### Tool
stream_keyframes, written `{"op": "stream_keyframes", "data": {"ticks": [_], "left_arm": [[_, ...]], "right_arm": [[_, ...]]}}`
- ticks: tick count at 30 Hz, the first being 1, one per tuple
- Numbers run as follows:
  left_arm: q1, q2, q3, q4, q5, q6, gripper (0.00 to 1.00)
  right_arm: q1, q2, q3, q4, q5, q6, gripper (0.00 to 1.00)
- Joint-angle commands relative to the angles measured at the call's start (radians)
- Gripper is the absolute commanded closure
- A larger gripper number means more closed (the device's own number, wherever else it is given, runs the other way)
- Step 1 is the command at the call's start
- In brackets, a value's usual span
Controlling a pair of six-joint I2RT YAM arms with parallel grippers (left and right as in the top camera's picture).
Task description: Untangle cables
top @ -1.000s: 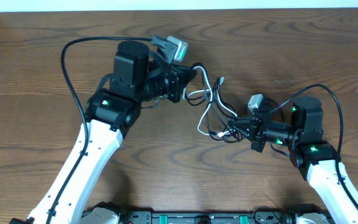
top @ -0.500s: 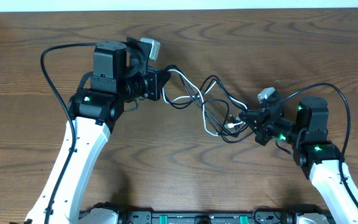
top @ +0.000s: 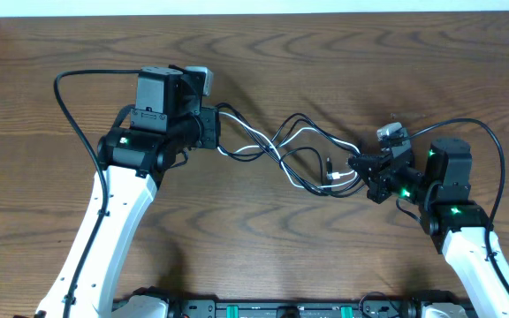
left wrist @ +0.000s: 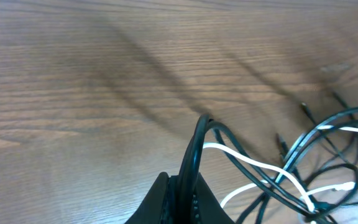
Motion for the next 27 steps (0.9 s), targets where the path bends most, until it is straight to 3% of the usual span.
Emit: {"op": "stream_keyframes", "data": {"ticks": [1,24,27], "left_arm": [[0.011,-0.006,-0.01,-0.001,-0.067,-0.005,0.92],[0.011,0.235,-0.014,-0.025,-0.066,-0.005,0.92],[0.011,0.235,-0.014,-0.041,-0.066,-0.005,0.83]], "right_arm": [[-0.01,0.001,0.005,-0.002,0.019,0.013,0.99],[-0.01,0.001,0.005,-0.005,0.019,0.013,0.99],[-0.01,0.001,0.005,-0.002,0.019,0.013,0.99]]}}
